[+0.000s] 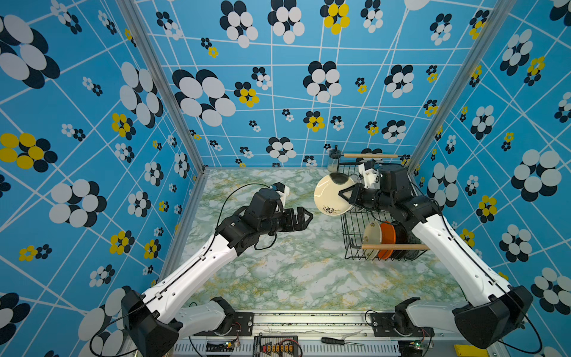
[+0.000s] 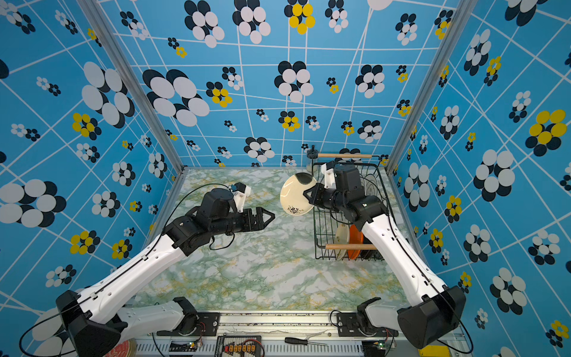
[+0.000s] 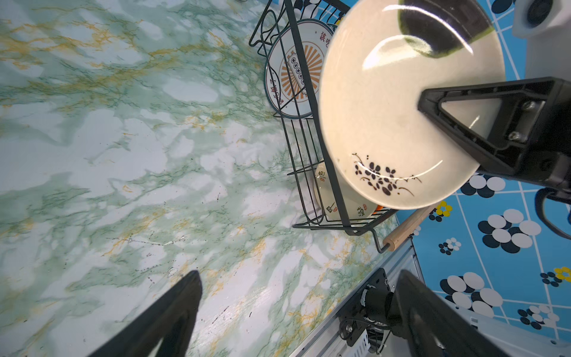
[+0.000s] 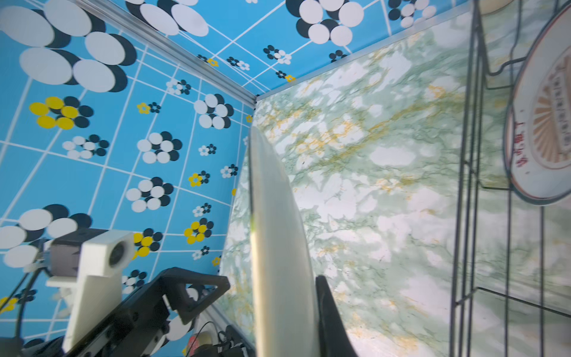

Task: Unload the plates from the dish rack
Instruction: Pick up the plate from the dish rack, then place a plate at the middle-left of the table.

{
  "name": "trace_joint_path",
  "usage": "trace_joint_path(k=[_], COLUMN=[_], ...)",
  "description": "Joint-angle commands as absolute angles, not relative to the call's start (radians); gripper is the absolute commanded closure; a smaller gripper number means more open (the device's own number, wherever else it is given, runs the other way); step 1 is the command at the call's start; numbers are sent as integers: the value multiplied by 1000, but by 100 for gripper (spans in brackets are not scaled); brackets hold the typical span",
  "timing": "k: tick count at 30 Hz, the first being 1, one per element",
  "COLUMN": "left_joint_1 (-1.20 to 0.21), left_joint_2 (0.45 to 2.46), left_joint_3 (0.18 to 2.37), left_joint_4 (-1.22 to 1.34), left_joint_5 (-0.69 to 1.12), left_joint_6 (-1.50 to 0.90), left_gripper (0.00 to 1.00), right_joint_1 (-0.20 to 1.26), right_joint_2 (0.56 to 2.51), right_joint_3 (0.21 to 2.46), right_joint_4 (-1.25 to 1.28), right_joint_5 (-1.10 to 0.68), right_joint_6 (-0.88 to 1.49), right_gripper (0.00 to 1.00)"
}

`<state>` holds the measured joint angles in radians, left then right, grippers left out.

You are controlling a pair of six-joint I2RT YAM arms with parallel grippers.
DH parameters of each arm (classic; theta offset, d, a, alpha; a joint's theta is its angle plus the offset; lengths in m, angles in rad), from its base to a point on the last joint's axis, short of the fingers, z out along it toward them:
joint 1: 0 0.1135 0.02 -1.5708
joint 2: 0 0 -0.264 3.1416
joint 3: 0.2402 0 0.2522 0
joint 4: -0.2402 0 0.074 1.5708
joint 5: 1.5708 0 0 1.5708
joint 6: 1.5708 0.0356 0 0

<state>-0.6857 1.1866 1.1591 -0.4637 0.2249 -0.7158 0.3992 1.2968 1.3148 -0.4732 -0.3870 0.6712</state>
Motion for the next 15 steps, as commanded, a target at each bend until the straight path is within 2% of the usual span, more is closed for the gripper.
trace_joint_path(k=[1,15], left_joint_1=[-700,-609], left_joint_2=[1156,1207], left_joint_3=[1124,1089], left_joint_4=[-400,-335], left_joint_5=[207,315], left_joint_6=[-753,-719], left_gripper=[1,4], right_joint_1=[413,459], right_joint_2=[1287,1323], right_joint_3=[1253,1159], right_joint_4=[-262,-137], right_joint_5=[-557,-608], right_joint_6=[817,890], right_gripper=[91,89])
